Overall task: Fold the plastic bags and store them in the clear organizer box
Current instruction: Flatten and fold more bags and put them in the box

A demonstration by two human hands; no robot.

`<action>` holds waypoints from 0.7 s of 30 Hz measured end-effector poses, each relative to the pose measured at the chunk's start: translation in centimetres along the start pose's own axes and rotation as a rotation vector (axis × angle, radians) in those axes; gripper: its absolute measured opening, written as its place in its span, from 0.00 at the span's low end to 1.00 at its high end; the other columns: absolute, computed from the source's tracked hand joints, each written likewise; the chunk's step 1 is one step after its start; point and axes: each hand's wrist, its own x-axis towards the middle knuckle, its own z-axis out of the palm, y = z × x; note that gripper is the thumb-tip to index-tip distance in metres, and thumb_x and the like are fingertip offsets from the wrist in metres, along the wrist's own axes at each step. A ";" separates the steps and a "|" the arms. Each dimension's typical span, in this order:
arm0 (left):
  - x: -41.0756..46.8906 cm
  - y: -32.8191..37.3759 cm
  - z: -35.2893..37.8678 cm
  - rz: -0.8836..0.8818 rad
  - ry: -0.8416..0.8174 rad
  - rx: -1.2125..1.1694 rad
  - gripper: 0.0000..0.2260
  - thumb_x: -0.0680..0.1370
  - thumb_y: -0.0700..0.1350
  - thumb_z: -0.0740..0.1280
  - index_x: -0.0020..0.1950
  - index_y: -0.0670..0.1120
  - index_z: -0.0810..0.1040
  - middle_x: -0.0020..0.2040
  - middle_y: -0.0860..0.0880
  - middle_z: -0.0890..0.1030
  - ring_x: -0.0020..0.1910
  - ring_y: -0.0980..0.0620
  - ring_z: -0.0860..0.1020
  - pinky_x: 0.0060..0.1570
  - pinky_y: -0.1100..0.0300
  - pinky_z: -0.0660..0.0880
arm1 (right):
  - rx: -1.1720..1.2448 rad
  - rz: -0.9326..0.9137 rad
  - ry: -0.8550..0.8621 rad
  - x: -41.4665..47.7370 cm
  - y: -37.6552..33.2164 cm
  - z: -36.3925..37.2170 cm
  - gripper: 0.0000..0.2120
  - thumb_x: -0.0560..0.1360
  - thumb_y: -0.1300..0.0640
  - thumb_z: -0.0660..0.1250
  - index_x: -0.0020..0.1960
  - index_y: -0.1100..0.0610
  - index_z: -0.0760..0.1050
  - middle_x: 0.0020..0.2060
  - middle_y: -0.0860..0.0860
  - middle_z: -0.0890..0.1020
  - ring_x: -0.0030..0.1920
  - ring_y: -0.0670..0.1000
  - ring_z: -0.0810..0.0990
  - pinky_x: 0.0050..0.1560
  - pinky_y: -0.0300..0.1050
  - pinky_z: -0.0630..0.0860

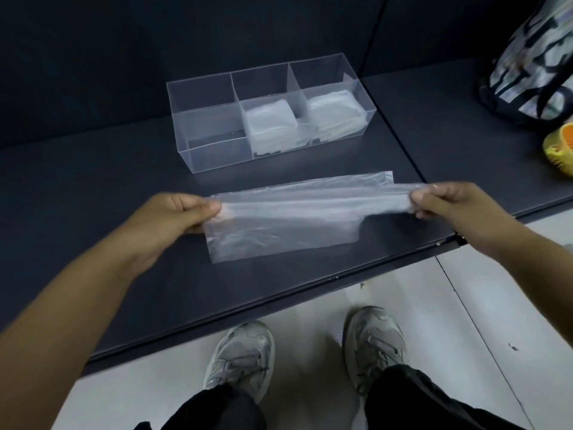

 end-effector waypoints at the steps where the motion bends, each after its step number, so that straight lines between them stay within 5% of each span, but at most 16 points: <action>1: 1.2 -0.1 0.1 -0.002 0.073 0.015 0.10 0.72 0.48 0.71 0.49 0.44 0.84 0.47 0.47 0.85 0.48 0.54 0.81 0.55 0.60 0.77 | -0.017 0.027 0.035 1.2 0.4 0.5 0.11 0.77 0.56 0.67 0.39 0.60 0.81 0.33 0.49 0.81 0.34 0.43 0.76 0.40 0.32 0.73; 3: 3.1 -0.6 0.5 0.010 0.197 0.096 0.05 0.73 0.49 0.72 0.44 0.48 0.84 0.40 0.54 0.85 0.40 0.61 0.80 0.47 0.63 0.74 | -0.095 0.064 0.104 3.3 1.1 1.5 0.11 0.76 0.53 0.69 0.38 0.58 0.80 0.28 0.43 0.78 0.29 0.39 0.73 0.35 0.29 0.69; 6: 4.7 -1.9 1.2 0.056 0.325 0.262 0.07 0.73 0.52 0.73 0.37 0.51 0.83 0.36 0.54 0.84 0.35 0.59 0.78 0.42 0.66 0.73 | -0.174 0.088 0.215 5.4 1.8 2.4 0.13 0.74 0.51 0.72 0.38 0.60 0.80 0.27 0.43 0.77 0.29 0.39 0.74 0.31 0.25 0.66; 10: 5.1 -2.5 1.9 0.131 0.434 0.447 0.10 0.73 0.52 0.72 0.35 0.48 0.81 0.33 0.54 0.81 0.30 0.61 0.76 0.32 0.71 0.68 | -0.333 0.113 0.297 6.6 1.9 2.9 0.14 0.72 0.48 0.72 0.39 0.60 0.81 0.32 0.51 0.79 0.36 0.48 0.76 0.39 0.39 0.68; 14: 3.4 -2.2 3.7 0.494 0.620 0.714 0.05 0.76 0.43 0.69 0.48 0.42 0.78 0.49 0.45 0.75 0.47 0.47 0.75 0.50 0.57 0.71 | -0.393 0.149 0.320 6.9 1.5 3.1 0.12 0.72 0.47 0.72 0.38 0.56 0.79 0.35 0.51 0.80 0.41 0.51 0.78 0.42 0.39 0.67; 16: 2.5 -2.4 5.2 0.666 0.497 0.839 0.09 0.78 0.38 0.64 0.57 0.40 0.79 0.57 0.41 0.77 0.56 0.42 0.75 0.59 0.53 0.69 | -0.419 0.169 0.334 6.8 1.1 3.3 0.13 0.72 0.47 0.72 0.42 0.57 0.79 0.37 0.51 0.80 0.44 0.53 0.79 0.42 0.40 0.67; 19: 1.8 -3.5 6.7 0.599 0.211 0.996 0.20 0.83 0.43 0.56 0.74 0.38 0.64 0.74 0.41 0.64 0.75 0.44 0.60 0.74 0.56 0.50 | -0.508 0.079 0.488 5.9 -0.8 5.0 0.14 0.74 0.50 0.70 0.52 0.59 0.76 0.50 0.57 0.78 0.51 0.58 0.77 0.47 0.47 0.72; 21: 2.0 -4.8 6.6 0.524 0.150 1.093 0.26 0.83 0.52 0.52 0.78 0.42 0.51 0.79 0.47 0.51 0.78 0.50 0.47 0.75 0.58 0.40 | -0.561 -0.188 0.498 4.9 -2.8 8.0 0.12 0.75 0.56 0.67 0.57 0.59 0.75 0.55 0.59 0.75 0.54 0.60 0.75 0.55 0.51 0.72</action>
